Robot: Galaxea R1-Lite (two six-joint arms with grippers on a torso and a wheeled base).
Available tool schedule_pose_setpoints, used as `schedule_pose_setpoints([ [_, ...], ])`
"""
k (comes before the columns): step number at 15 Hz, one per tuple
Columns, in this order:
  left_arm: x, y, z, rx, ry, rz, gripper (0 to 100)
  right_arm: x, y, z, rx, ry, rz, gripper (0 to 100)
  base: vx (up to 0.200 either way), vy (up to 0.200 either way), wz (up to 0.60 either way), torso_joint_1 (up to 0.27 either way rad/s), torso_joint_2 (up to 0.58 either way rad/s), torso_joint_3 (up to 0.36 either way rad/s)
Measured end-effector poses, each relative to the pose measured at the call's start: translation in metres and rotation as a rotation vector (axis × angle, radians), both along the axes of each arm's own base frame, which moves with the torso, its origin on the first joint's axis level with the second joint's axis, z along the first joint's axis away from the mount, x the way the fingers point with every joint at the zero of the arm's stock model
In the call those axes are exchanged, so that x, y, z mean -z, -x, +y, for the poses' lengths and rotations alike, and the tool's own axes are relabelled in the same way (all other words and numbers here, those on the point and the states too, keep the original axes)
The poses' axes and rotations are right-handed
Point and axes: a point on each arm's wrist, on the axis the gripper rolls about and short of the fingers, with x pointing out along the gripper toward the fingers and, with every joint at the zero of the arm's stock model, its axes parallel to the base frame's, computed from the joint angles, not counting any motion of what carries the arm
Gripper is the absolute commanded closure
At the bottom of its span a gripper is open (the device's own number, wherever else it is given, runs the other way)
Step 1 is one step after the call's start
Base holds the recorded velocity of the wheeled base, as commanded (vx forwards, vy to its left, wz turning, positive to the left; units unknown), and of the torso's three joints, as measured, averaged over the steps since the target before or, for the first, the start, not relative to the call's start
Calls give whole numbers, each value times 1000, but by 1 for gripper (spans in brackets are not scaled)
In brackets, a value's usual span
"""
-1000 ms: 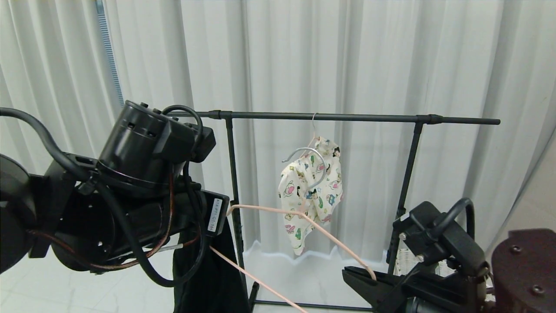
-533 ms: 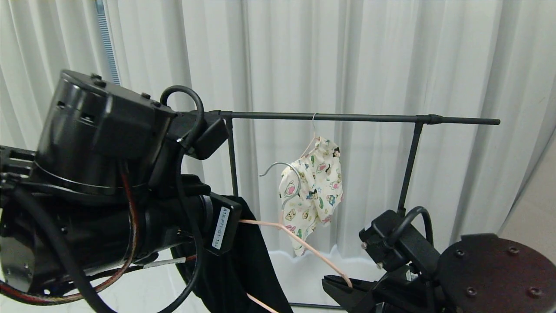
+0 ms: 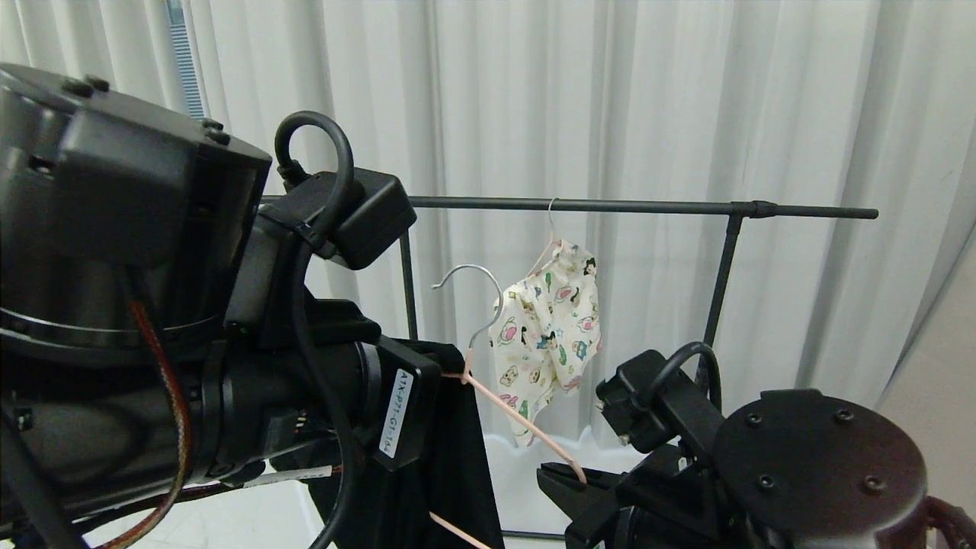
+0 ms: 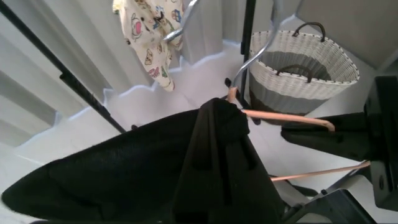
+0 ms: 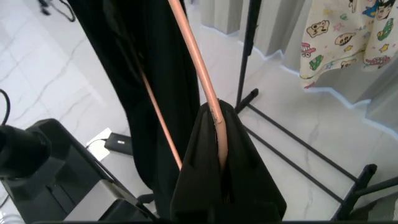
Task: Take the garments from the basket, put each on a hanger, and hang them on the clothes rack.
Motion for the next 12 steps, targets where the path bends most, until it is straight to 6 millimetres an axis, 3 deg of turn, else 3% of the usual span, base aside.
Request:
schedule_pose_setpoints([
  [2, -2, -2, 5, -22, 6, -6, 100, -1, -2, 0, 29, -3, -13, 100, 0, 0, 0, 0, 0, 0],
  [3, -3, -3, 7, -31, 9, -9, 0, -2, -2, -1, 37, -7, -17, 100, 0, 0, 0, 0, 0, 0],
  [12, -7, -2, 25, -92, 16, -37, 0, -17, -4, -14, 109, -46, -65, 100, 0, 0, 0, 0, 0, 0],
])
